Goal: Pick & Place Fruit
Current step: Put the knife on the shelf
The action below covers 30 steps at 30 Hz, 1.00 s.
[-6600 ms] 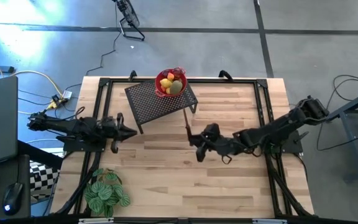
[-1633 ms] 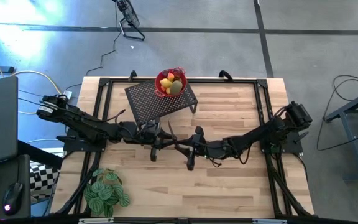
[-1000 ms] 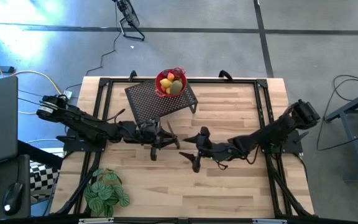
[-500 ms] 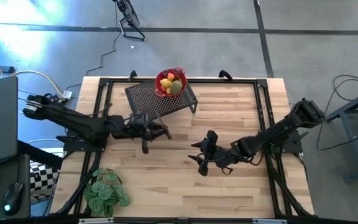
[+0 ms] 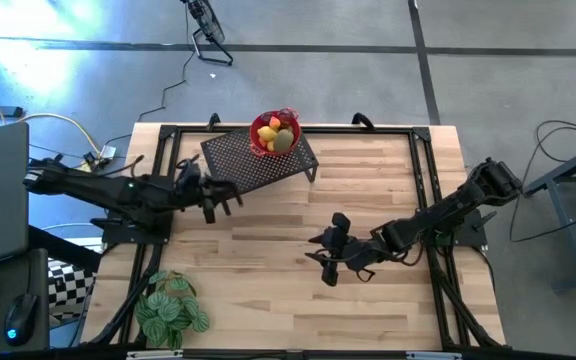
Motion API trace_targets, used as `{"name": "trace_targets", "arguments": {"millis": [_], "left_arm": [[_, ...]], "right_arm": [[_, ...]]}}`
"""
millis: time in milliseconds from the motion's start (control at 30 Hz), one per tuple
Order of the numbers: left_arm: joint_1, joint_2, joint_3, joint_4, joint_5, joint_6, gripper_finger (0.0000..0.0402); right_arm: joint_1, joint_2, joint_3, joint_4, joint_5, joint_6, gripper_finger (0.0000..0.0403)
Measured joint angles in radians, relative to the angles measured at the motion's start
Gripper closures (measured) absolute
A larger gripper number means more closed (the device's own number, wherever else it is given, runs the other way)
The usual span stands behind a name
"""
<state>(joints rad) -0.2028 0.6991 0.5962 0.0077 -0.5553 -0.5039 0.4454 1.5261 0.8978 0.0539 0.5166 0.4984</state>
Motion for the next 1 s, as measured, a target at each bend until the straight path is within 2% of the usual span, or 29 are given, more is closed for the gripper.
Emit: {"name": "trace_targets", "arguments": {"millis": [100,200,367,467,600,700,867,1000], "left_arm": [[0.000,-0.025,0.062,-0.196,-0.060,-0.071,0.0334],[0.000,-0.018,0.167,-0.482,-0.114,-0.216,0.0334],[0.000,0.048,0.347,-0.848,-0.131,-0.447,0.0334],[0.000,0.085,0.449,-0.944,-0.130,-0.495,0.0334],[0.006,0.138,0.580,-0.983,-0.124,-0.497,0.0334],[0.054,0.197,0.678,-1.034,-0.096,-0.488,0.0334],[0.214,0.325,0.813,-1.176,0.008,-0.459,0.0334],[0.390,0.419,0.873,-1.277,0.186,-0.412,0.0334]], "right_arm": [[0.000,0.000,0.000,-0.009,-0.023,0.003,0.0237],[0.000,0.000,0.000,-0.024,-0.048,0.005,0.0242],[0.000,0.000,0.000,-0.039,-0.049,0.014,0.0248],[0.000,0.001,0.000,-0.042,-0.048,0.005,0.0250],[0.000,0.001,0.000,-0.044,-0.048,0.003,0.0251],[0.000,0.001,0.000,-0.044,-0.048,0.003,0.0251],[0.000,0.001,0.000,-0.045,-0.070,0.018,0.0251],[0.005,0.001,0.000,-0.047,-0.102,0.031,0.0251]]}}
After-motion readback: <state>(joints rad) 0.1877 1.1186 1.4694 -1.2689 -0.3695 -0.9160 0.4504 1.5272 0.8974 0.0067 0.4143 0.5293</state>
